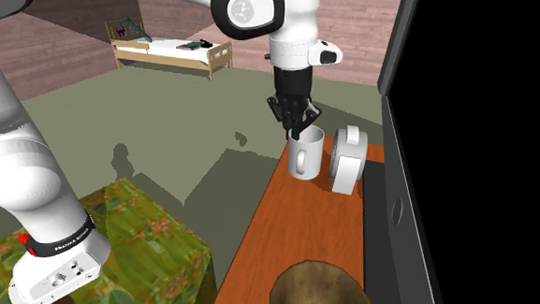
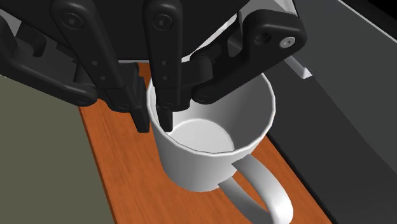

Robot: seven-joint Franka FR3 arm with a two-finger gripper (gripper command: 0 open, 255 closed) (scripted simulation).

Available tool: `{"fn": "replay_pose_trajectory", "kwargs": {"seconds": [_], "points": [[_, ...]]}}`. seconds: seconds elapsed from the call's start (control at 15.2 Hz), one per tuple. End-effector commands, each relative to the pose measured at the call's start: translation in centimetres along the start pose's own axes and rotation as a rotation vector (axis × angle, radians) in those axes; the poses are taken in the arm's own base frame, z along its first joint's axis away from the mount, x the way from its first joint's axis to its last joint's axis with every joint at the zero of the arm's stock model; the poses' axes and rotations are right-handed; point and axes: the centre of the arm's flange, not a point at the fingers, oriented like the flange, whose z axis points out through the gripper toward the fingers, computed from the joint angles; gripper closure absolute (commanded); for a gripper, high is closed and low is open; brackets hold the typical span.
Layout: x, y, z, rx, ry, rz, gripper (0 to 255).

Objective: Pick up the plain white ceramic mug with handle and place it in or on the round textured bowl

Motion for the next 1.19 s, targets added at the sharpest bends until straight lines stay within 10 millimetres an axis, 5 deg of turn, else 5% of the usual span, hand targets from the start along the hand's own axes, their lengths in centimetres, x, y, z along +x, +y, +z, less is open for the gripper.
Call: {"fn": "replay_pose_trajectory", "kwargs": {"seconds": [0.0, 1.12], "points": [[-0.9, 0.9, -0.6, 0.0, 0.0, 0.0, 255], [-16.9, 16.1, -4.6, 0.0, 0.0, 0.0, 255]]}}
